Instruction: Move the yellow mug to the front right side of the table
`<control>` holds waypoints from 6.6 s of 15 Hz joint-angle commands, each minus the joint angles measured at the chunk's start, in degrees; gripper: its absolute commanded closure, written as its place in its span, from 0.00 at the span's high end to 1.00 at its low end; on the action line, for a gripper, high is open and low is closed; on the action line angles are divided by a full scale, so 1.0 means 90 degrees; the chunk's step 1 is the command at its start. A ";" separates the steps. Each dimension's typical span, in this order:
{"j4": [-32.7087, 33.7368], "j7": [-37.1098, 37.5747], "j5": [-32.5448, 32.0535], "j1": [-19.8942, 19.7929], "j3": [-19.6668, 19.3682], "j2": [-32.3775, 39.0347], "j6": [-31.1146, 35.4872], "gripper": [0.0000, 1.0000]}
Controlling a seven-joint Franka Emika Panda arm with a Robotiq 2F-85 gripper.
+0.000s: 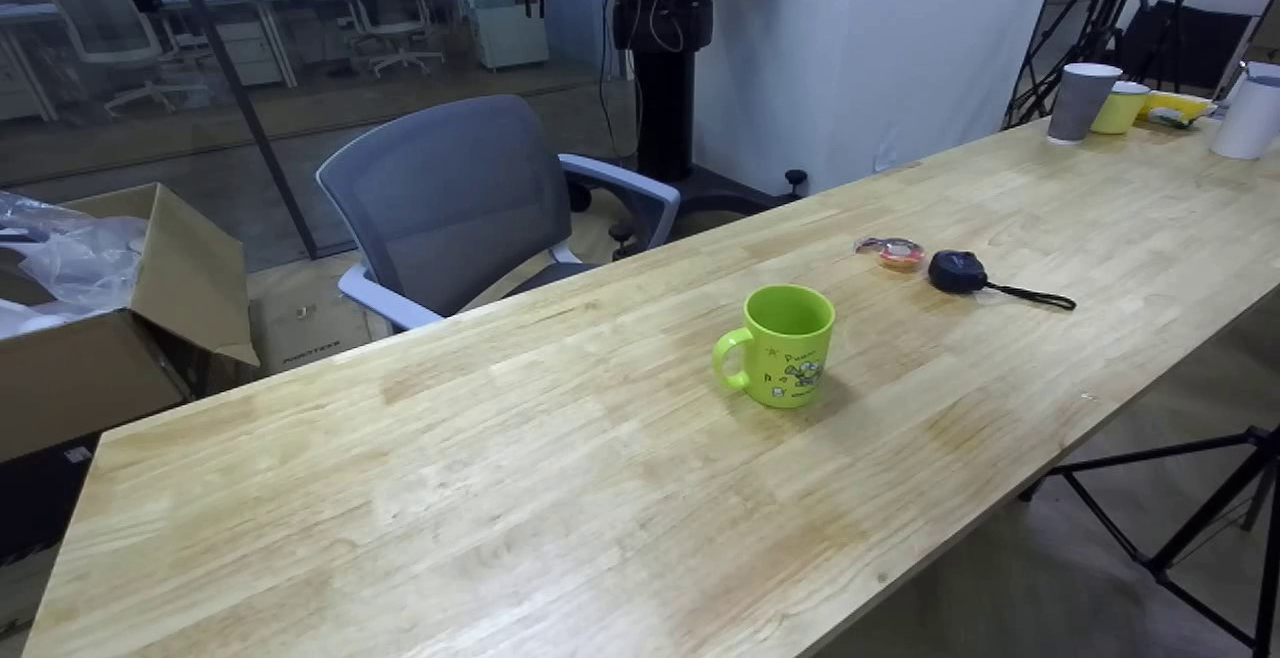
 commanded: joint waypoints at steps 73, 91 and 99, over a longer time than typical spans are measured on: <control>0.2343 0.0912 -0.1228 -0.0590 -0.1190 0.6295 0.2444 1.00; 0.2633 0.1201 -0.1259 -0.0266 -0.1200 0.6969 0.2464 0.67; 0.2668 0.1375 -0.1452 -0.0048 -0.1321 0.7088 0.2435 0.11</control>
